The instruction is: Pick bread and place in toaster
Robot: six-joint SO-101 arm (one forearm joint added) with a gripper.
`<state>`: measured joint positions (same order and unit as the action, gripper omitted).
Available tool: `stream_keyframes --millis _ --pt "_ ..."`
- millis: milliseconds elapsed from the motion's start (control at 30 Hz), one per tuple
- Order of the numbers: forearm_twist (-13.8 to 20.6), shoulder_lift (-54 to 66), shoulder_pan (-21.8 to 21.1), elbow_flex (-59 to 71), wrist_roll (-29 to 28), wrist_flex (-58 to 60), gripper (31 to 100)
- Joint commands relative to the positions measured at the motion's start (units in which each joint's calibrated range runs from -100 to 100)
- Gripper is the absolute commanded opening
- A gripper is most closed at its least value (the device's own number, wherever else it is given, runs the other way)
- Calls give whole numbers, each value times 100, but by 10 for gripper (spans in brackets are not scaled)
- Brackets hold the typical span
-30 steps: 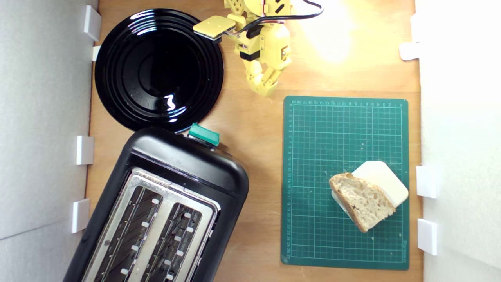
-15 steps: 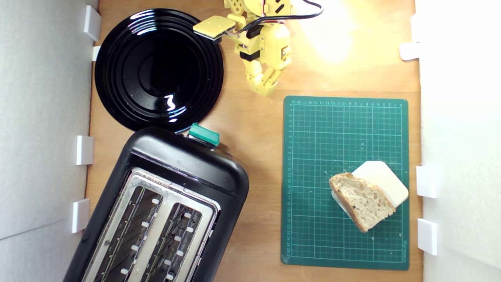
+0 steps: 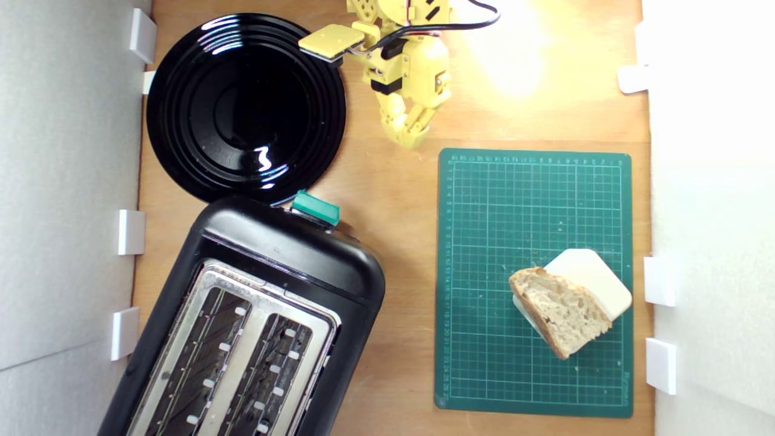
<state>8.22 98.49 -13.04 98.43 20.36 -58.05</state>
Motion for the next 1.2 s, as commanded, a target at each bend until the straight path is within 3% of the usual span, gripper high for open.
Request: stream_keyframes --millis 0,600,800,1167 --pt "-15 10 -41 21 1 -48 379" --pt "21 -40 31 -88 -9 -31 379" --pt "12 -564 39 -215 -9 20 379" --pt "3 -1679 192 -923 -292 1667 379"
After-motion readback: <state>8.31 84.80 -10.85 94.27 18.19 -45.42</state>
